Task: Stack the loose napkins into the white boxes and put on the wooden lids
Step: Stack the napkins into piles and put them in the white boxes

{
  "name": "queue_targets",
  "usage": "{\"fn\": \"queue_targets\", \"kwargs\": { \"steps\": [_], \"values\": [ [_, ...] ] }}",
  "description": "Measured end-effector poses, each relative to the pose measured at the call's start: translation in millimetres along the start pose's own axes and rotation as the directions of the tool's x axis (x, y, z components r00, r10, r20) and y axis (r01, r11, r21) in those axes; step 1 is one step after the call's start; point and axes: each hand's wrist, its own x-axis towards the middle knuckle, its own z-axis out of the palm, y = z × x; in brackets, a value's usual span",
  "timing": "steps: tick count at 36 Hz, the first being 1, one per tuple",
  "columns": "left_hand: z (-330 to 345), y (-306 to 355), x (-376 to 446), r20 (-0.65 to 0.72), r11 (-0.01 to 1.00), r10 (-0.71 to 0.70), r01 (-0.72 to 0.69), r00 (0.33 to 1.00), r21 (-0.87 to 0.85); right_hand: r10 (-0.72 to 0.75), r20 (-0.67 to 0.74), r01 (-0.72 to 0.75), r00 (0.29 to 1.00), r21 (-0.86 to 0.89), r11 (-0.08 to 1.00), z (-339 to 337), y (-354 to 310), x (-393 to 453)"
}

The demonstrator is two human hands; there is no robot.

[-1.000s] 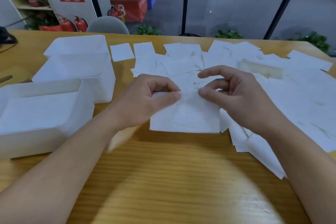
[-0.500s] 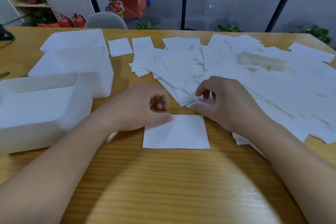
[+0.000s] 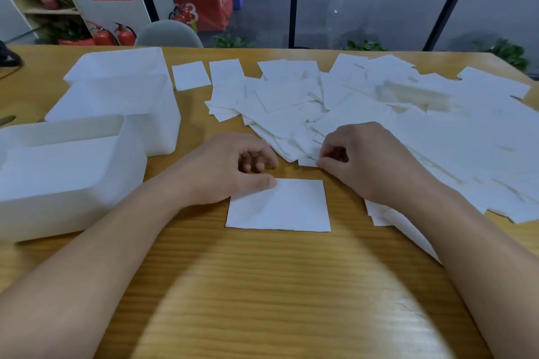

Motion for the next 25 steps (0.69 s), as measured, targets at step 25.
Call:
{"fn": "queue_targets", "kwargs": {
  "steps": [25],
  "values": [
    [6,8,2,-0.300,0.970,0.221,-0.240,0.928,-0.026,-0.239,-0.037,0.235,0.970,0.369,0.899,-8,-22,-9]
  ]
}}
